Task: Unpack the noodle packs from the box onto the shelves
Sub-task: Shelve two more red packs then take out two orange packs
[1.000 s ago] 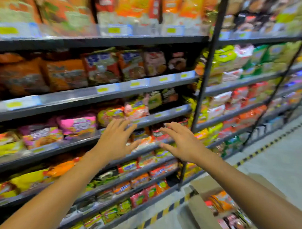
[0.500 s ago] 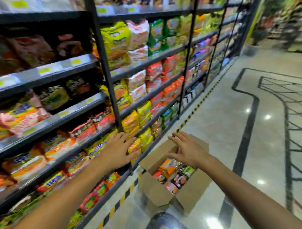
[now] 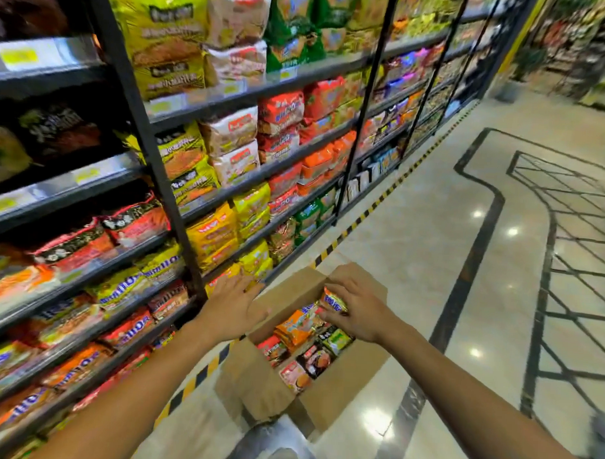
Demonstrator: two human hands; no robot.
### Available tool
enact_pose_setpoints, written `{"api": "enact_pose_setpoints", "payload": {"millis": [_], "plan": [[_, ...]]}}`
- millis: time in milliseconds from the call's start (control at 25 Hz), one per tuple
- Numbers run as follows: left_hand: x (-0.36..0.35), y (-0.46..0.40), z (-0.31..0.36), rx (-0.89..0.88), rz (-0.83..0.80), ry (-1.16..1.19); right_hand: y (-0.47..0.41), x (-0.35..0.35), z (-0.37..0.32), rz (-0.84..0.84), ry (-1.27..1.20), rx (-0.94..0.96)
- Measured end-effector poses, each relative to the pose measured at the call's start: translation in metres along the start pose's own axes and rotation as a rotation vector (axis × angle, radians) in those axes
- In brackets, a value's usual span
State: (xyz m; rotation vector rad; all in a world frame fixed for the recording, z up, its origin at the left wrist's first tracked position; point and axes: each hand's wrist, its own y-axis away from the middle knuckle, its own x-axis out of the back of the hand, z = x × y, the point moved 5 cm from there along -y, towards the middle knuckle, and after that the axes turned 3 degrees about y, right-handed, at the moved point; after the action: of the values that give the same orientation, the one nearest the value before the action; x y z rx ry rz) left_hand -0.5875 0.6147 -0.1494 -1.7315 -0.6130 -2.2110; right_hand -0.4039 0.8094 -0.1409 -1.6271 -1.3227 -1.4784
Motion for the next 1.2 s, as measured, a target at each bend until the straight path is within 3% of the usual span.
{"api": "enact_pose_setpoints", "payload": {"millis": [280, 720, 960, 1200], "plan": [[-0.012, -0.055, 0.026, 0.119, -0.017, 0.09, -0.054, -0.003, 0.072, -0.08, -0.076, 0.076], [-0.083, -0.111, 0.072, 0.519, -0.124, 0.19, -0.179, -0.016, 0.168, -0.326, -0.071, 0.322], [-0.136, -0.131, 0.047, 0.666, -0.161, 0.317, -0.231, -0.062, 0.166, -0.452, -0.079, 0.349], [-0.232, -0.185, -0.027, 0.654, -0.208, 0.391, -0.298, -0.167, 0.166, -0.495, -0.073, 0.342]]}}
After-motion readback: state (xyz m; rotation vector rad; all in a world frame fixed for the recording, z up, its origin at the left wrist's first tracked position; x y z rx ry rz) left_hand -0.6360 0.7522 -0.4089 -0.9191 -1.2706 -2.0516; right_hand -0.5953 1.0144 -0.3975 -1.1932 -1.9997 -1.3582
